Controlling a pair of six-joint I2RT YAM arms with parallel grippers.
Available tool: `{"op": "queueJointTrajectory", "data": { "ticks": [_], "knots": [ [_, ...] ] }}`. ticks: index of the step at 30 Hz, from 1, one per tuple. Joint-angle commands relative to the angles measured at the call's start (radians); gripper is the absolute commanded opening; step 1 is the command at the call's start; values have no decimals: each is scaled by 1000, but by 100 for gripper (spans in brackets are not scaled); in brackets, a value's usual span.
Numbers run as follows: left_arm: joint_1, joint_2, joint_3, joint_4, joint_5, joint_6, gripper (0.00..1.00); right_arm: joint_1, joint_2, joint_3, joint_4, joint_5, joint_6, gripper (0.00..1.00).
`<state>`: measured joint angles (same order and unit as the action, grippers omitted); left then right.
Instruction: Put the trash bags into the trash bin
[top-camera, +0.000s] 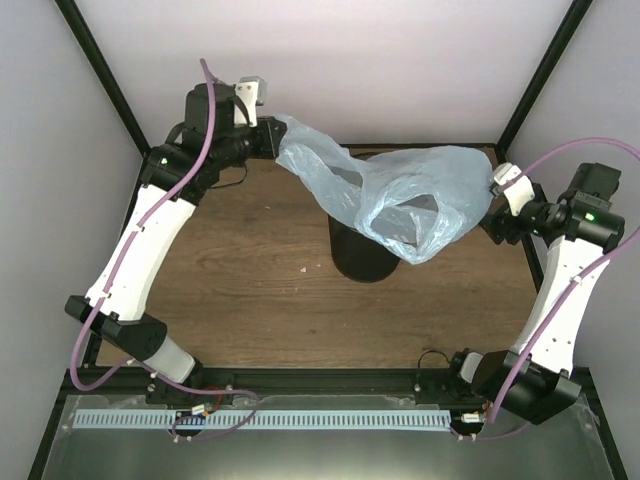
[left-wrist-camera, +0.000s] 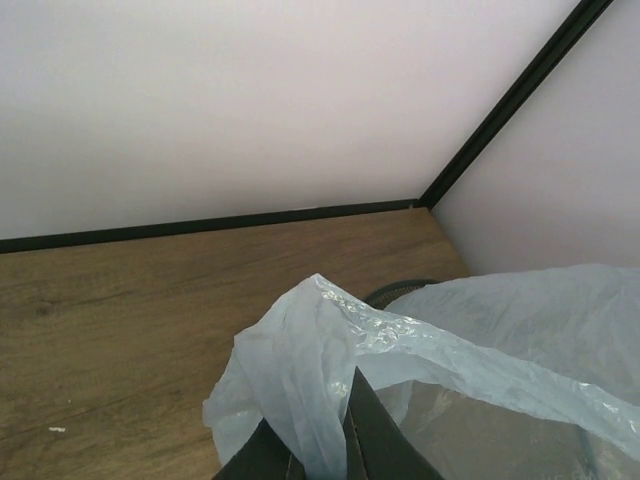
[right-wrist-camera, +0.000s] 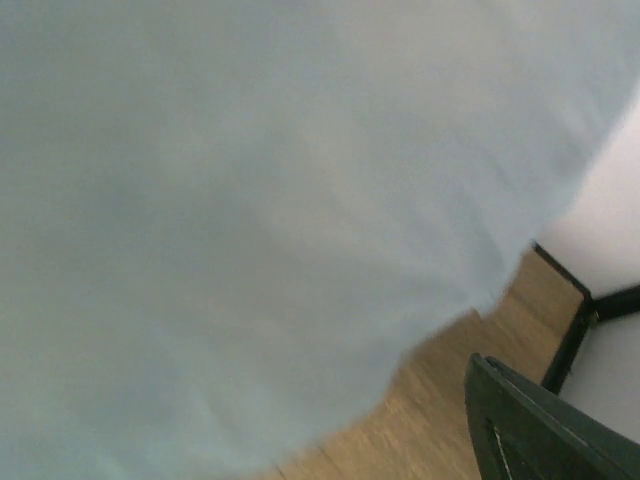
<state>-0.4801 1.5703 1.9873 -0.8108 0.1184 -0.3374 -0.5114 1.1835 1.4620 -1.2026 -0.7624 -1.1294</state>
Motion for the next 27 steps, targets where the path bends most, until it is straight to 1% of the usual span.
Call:
{"op": "queueJointTrajectory", "data": {
  "ticks": [1,4,8,14,17,21,27],
  "knots": [
    [5,7,40,-22,21,4,4,77,12,82,-26,-88,-45,78],
    [5,13,41,-9,86,6,4,163,21,104,-16,-73,2,77],
    [-5,3,31,52,161,-9,4,319,21,125,46,2,120,72],
    [-27,-31,32,105,260,-31,4,457,41,130,126,0,321,64],
    [-28,-60,30,100,252,-26,4,535,71,128,165,6,435,57],
    [-28,-70,45,100,248,-28,4,631,86,86,218,31,527,52],
    [-28,-36,99,101,242,-41,4,720,55,-36,322,27,631,51]
  ]
}}
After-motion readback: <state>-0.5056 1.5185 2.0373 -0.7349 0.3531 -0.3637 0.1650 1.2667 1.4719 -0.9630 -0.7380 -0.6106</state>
